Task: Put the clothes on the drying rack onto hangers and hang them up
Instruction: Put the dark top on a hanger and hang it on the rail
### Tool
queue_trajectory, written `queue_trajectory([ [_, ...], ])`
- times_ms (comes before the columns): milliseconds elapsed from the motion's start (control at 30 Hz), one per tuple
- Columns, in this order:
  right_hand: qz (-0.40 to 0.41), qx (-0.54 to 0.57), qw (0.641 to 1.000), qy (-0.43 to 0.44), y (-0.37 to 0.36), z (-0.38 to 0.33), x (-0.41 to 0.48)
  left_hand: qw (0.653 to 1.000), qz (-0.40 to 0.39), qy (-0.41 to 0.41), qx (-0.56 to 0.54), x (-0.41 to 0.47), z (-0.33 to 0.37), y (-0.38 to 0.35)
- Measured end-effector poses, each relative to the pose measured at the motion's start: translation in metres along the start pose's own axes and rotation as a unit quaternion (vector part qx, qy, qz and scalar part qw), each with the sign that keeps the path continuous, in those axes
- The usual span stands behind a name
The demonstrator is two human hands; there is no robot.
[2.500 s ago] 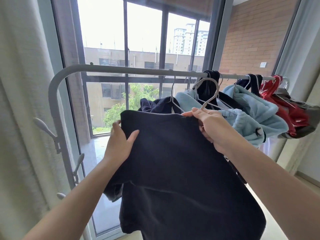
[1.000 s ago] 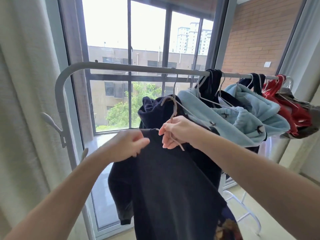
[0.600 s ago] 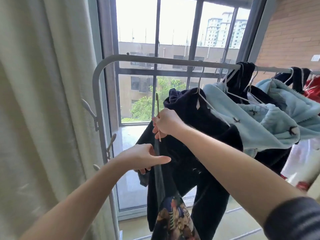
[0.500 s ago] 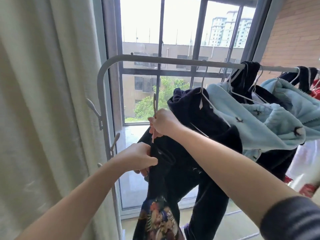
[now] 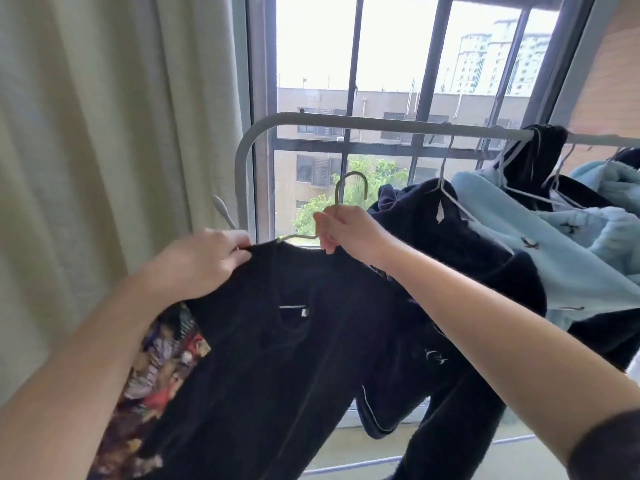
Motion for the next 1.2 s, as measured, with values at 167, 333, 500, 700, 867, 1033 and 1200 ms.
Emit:
queue_trajectory([
  [167,0.019,0.150,0.988,-0.021,0.000,-0.026,-0.005,0.978,0.180,-0.101,0.016,-0.003,-0.021,0.027],
  [333,-0.018,0.107,0.994,-0.001,0.002,-0.046,-0.006,0.973,0.206,-0.047,-0.097,-0.001,-0.038,0.028],
  [500,-0.061,0.085,0.994,0.024,0.002,-0.049,-0.019,0.985,0.122,0.030,-0.114,0.022,-0.057,0.034],
  [700,0.028,0.087,0.996,-0.020,0.015,-0.043,-0.012,0.968,0.194,0.053,-0.147,0.004,-0.050,0.021],
  [867,0.074,0.083,0.993,-0.035,0.039,-0.036,-0.008,0.978,0.206,0.038,0.022,-0.040,-0.045,-0.012],
  [1033,0.113,0.114,0.986,-0.054,0.050,-0.035,-0.001,0.984,0.151,0.088,0.029,-0.027,-0.039,-0.075],
  [1200,0.130,0.136,0.977,-0.100,0.063,-0.028,-0.002,0.958,0.248,0.132,-0.056,-0.007,-0.033,-0.086],
])
Point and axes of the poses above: each hand's wrist, its own x-axis towards the middle knuckle, its own y-axis out of the back of the hand, z = x × y, the point moved 2 cm from there along x, towards the middle knuckle, and after that the axes turned 12 degrees about z, right-handed, at the moved point
